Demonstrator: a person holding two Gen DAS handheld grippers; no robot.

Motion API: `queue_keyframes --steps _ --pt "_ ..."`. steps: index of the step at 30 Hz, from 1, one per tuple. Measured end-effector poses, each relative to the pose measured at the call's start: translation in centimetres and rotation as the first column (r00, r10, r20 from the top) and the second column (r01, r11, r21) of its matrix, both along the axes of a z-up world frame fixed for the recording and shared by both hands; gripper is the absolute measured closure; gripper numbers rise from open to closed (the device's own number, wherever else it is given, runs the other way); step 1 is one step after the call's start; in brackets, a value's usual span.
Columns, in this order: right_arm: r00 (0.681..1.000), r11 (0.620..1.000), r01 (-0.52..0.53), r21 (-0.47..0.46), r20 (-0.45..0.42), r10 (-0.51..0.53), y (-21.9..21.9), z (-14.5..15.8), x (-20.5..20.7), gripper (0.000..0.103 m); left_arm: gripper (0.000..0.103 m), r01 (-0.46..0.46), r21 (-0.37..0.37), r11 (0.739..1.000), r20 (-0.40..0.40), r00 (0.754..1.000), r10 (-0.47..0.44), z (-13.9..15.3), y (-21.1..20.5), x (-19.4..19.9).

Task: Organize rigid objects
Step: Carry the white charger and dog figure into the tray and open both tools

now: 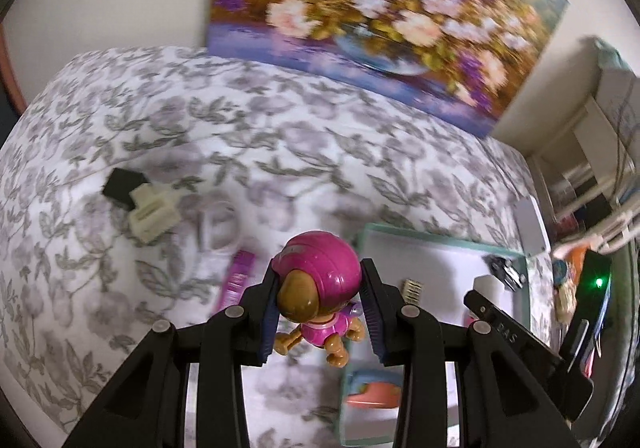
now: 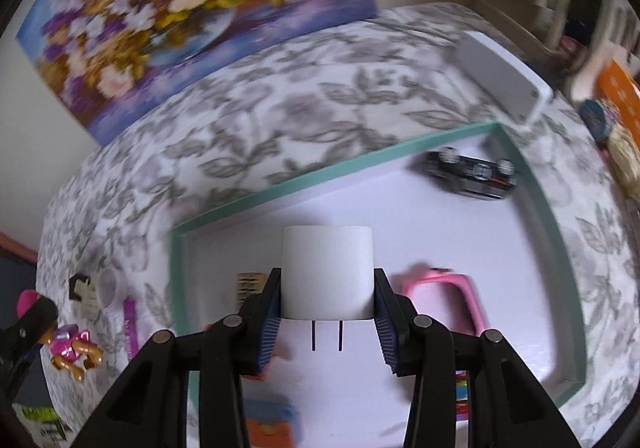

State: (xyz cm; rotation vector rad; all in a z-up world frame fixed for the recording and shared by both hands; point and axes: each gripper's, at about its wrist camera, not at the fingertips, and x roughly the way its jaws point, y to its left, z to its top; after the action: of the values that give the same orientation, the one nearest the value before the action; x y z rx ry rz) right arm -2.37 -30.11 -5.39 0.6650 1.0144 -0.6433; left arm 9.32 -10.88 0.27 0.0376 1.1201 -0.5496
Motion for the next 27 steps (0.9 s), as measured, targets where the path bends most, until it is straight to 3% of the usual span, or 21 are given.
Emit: queue_keyframes --steps 13,27 --pt "0.996 0.997 0.079 0.007 -0.047 -0.079 -3.2 -0.5 -3.5 0.058 0.064 0.207 0.053 0.977 0.003 0.978 -0.208 -1.0 -7.8 -6.2" --pt "0.992 0.992 0.116 0.043 -0.055 -0.113 -4.9 -1.1 -5.5 0.058 0.064 0.277 0.108 0.955 -0.011 0.961 -0.277 -2.9 -11.1 -9.0"
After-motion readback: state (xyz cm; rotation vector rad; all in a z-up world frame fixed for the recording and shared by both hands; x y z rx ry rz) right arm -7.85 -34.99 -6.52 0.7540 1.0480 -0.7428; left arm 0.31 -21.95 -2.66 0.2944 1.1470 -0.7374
